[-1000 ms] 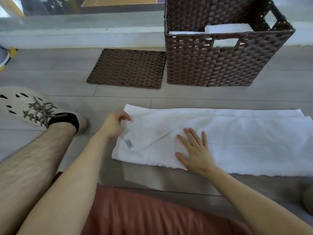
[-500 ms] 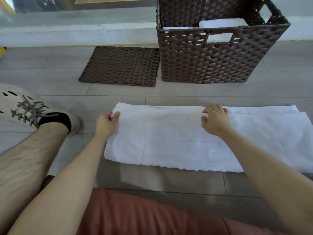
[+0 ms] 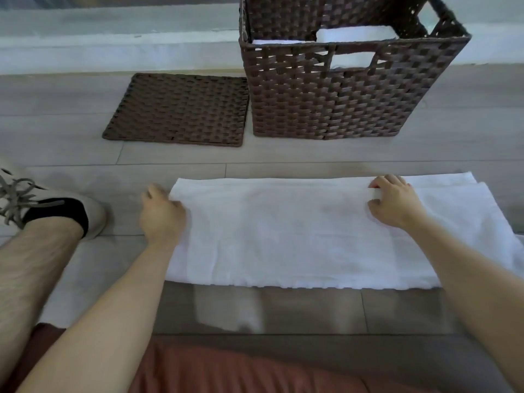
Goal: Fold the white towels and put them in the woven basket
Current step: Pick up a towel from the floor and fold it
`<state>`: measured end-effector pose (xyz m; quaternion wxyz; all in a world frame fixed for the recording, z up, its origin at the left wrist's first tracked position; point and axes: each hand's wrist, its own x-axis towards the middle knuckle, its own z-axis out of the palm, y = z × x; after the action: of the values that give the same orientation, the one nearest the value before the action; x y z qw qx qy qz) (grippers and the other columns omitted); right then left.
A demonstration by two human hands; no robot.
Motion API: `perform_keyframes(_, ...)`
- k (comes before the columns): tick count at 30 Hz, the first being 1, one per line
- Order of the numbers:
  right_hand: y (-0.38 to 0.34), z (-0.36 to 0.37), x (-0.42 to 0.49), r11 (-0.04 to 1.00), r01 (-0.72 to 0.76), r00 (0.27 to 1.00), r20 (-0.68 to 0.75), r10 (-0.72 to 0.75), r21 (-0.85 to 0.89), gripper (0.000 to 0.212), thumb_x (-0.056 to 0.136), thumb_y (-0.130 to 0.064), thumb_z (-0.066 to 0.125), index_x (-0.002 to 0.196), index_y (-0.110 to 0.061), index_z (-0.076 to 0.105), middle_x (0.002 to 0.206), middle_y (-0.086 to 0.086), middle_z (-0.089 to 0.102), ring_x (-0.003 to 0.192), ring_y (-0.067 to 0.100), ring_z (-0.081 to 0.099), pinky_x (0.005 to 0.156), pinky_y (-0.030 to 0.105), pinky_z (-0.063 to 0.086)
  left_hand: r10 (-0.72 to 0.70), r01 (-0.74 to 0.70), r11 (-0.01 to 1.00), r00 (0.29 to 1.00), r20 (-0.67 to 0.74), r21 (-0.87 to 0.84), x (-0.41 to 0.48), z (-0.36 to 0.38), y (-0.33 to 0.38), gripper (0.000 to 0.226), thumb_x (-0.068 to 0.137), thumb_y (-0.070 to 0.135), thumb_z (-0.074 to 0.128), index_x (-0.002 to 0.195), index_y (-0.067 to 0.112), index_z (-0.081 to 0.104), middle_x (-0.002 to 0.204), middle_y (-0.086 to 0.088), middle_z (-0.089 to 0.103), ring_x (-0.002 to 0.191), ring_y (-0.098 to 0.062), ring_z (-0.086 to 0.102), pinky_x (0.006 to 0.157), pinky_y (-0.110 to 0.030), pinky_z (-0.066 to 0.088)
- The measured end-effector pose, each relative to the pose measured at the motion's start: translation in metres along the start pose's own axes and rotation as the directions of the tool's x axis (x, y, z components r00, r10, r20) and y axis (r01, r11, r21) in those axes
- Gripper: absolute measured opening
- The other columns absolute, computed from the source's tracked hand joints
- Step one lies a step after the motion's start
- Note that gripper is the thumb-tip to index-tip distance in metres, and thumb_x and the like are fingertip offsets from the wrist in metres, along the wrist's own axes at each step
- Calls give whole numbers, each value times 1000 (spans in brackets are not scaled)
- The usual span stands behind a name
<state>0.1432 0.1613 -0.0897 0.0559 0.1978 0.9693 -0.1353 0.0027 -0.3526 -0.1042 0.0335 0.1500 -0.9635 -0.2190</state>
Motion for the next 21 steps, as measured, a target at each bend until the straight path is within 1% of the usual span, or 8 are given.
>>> perform_keyframes(2, 14, -1, -4, 999, 29, 999, -20, -29, 30, 47, 82, -19, 67, 129, -14, 65, 130, 9, 63, 128, 39, 54, 108, 51, 46, 274, -260, 946, 960, -50, 193, -19, 9, 27, 50, 75, 13, 60, 125, 10, 56, 126, -20, 57, 113, -44, 57, 91, -52, 41)
perform_keyframes(3, 18, -4, -6, 998, 48, 998, -32, -46, 46, 50, 83, -13, 68, 132, -13, 65, 133, 9, 64, 129, 39, 54, 111, 50, 45, 431, -419, 887, 902, -21, 197, -30, 20, 48, 51, 75, 13, 61, 125, 12, 59, 126, -17, 59, 113, -42, 57, 95, -52, 41)
perform_keyframes(6, 35, -19, -11, 994, 22, 996, -94, -12, 106, 64, 79, 5, 60, 141, -11, 63, 143, 12, 63, 133, 40, 56, 114, 49, 42, 723, -730, 683, 670, 169, -24, -74, 59, 133, 30, 91, 19, 63, 120, 18, 70, 117, -7, 66, 111, -38, 60, 95, -47, 44)
perform_keyframes(8, 60, -32, -10, 994, -51, 994, -94, 60, 96, 73, 76, 6, 60, 147, -13, 58, 145, 12, 61, 134, 39, 54, 114, 49, 42, 775, -779, 615, 569, 276, -122, -103, 82, 186, 28, 99, 32, 57, 121, 21, 71, 116, -3, 68, 114, -34, 59, 96, -45, 43)
perform_keyframes(11, 104, -48, -2, 985, -166, 986, -14, 165, -51, 84, 79, -6, 65, 159, -19, 44, 154, 11, 53, 145, 36, 44, 116, 52, 39, 799, -815, 559, 482, 359, -151, -133, 111, 243, 40, 104, 48, 47, 121, 21, 71, 116, -3, 65, 117, -31, 58, 101, -45, 43)
perform_keyframes(13, 129, -53, 4, 967, -212, 972, 71, 223, -138, 84, 84, -16, 65, 163, -20, 34, 162, 11, 42, 154, 34, 31, 121, 55, 32, 777, -823, 557, 470, 420, -110, -141, 124, 267, 41, 105, 53, 50, 121, 21, 70, 120, -2, 62, 123, -28, 55, 106, -44, 41)
perform_keyframes(16, 153, -55, 13, 948, -256, 942, 170, 288, -187, 75, 89, -28, 64, 157, -17, 35, 165, 14, 30, 153, 35, 25, 121, 59, 29, 745, -821, 568, 486, 457, -52, -138, 138, 280, 33, 101, 53, 60, 112, 22, 67, 117, -1, 57, 122, -27, 54, 104, -44, 43)
perform_keyframes(21, 184, -68, 20, 948, -250, 949, 145, 280, -196, 50, 89, -24, 65, 137, -19, 55, 141, 14, 49, 138, 37, 38, 111, 53, 38, 794, -840, 534, 458, 400, -98, -126, 141, 277, 23, 103, 45, 63, 93, 25, 58, 100, 5, 57, 103, -26, 58, 83, -41, 44)
